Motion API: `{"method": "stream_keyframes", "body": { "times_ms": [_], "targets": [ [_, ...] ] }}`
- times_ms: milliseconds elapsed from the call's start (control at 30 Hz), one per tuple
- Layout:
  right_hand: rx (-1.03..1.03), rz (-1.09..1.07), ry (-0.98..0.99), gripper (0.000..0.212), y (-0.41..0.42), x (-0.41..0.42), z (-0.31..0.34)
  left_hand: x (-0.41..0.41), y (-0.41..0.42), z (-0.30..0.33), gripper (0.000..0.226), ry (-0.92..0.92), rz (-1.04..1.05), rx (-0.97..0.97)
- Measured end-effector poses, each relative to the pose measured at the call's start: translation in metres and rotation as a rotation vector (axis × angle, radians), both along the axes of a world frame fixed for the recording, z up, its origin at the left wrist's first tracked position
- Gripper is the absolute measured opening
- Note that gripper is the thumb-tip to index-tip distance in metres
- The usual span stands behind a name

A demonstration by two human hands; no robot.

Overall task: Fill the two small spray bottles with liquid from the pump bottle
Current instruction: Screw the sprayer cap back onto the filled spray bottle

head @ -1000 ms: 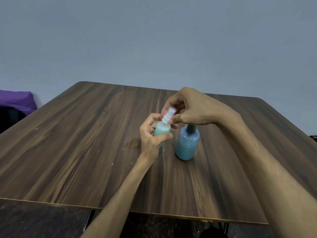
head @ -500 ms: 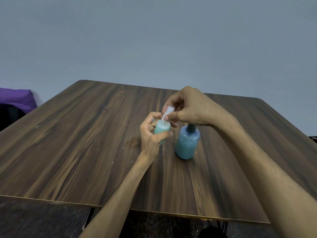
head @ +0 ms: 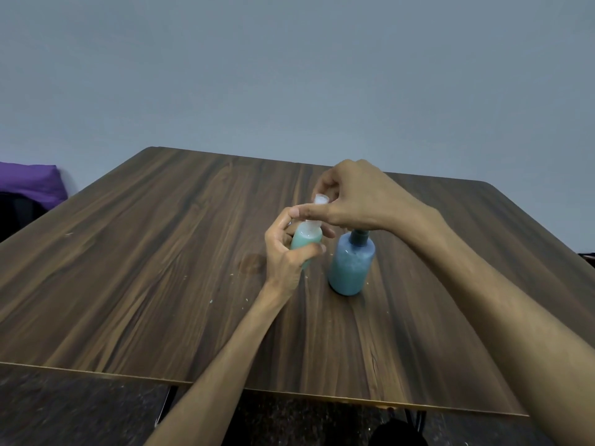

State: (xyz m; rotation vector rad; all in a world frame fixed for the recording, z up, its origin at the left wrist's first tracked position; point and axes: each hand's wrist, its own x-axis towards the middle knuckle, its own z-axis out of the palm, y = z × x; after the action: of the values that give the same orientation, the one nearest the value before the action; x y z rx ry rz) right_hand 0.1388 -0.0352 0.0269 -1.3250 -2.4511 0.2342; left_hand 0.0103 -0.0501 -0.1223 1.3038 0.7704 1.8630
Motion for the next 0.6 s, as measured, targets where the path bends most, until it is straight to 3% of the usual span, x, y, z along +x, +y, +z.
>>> {"method": "stream_keyframes", "body": {
  "times_ms": [67,167,333,433,533,600],
  "targets": [
    [-0.104,0.063,0.030,0.039,-0.004,0.006,0.007,0.000,-0.001,0.002,0.039,-0.013,-0.004,0.003],
    [-0.192,0.162,0.002,0.008,-0.008,0.010,0.009,0.002,-0.005,0.005,0.036,-0.011,-0.003,0.003],
    [-0.071,-0.002,0.043,0.047,-0.006,0.005,-0.007,0.001,-0.005,0.005,0.033,-0.009,0.017,-0.007],
    [-0.070,0.017,0.137,0.044,-0.010,0.007,-0.012,0.001,-0.006,0.005,0.034,0.004,0.056,-0.011],
    [-0.157,0.120,0.226,0.016,-0.009,0.011,-0.014,0.000,-0.007,0.005,0.036,-0.013,0.041,-0.031],
    [-0.137,0.082,0.262,0.021,-0.010,0.011,-0.020,0.000,-0.005,0.003,0.037,-0.034,0.037,-0.040]
  ]
}}
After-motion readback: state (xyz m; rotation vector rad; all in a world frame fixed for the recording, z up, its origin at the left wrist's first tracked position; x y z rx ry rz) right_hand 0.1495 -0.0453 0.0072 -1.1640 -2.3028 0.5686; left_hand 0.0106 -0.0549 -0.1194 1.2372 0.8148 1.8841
